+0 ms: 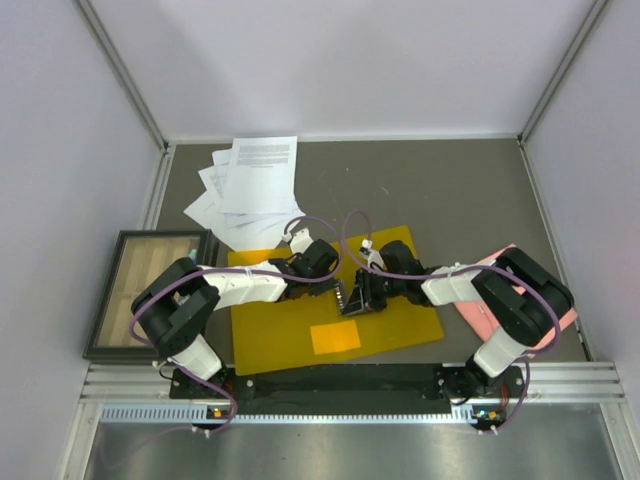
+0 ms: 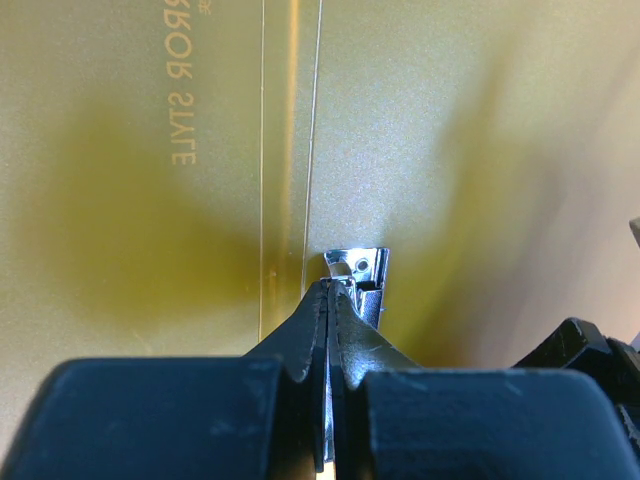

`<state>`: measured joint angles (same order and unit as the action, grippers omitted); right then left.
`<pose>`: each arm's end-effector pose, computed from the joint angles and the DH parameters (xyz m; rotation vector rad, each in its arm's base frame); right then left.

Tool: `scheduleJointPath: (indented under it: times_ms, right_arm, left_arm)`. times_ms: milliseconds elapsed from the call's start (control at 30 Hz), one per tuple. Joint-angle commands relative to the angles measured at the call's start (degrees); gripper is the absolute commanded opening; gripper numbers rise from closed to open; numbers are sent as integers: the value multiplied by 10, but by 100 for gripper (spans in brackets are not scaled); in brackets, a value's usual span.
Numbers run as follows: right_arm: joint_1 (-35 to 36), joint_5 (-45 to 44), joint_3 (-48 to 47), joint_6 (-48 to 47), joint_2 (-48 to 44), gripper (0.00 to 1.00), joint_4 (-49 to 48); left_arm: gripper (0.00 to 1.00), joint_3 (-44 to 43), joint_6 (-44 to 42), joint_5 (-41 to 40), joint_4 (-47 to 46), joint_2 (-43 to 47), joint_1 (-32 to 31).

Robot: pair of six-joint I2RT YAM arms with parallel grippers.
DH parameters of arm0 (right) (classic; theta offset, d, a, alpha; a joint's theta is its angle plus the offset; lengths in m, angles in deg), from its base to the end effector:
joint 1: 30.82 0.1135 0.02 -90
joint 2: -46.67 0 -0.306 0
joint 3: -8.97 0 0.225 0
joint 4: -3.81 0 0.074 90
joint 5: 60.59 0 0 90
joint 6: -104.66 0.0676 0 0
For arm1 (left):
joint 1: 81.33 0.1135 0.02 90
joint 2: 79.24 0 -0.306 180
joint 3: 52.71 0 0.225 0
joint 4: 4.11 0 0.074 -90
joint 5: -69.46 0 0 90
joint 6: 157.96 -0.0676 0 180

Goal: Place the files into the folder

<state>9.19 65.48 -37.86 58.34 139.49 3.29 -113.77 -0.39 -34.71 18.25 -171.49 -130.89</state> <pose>0.1901 0.2115 0.1656 -0.2668 2.6462 1.3595 0.2120 -0.2232 0.1905 -0.5024 2.5030 -0.5513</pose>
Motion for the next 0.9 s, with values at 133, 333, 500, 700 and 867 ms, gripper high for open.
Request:
scheduleJointPath:
  times_ms: [133, 333, 500, 700, 867]
  right_arm:
    - [9, 14, -34, 3, 32, 21, -43]
    - [9, 7, -34, 1, 44, 0, -46]
    - [9, -27, -32, -18, 47, 0, 1]
    - [9, -70, -22, -36, 59, 0, 20]
    - [9, -76, -19, -29, 71, 0, 14]
  left_arm:
    - [0, 6, 12, 1, -18, 8, -2]
    - [0, 8, 6, 2, -21, 8, -4]
    - [0, 2, -82, 47, -59, 18, -4]
    - [63, -54, -220, 33, 31, 71, -3]
    - [58, -22, -224, 18, 53, 149, -4]
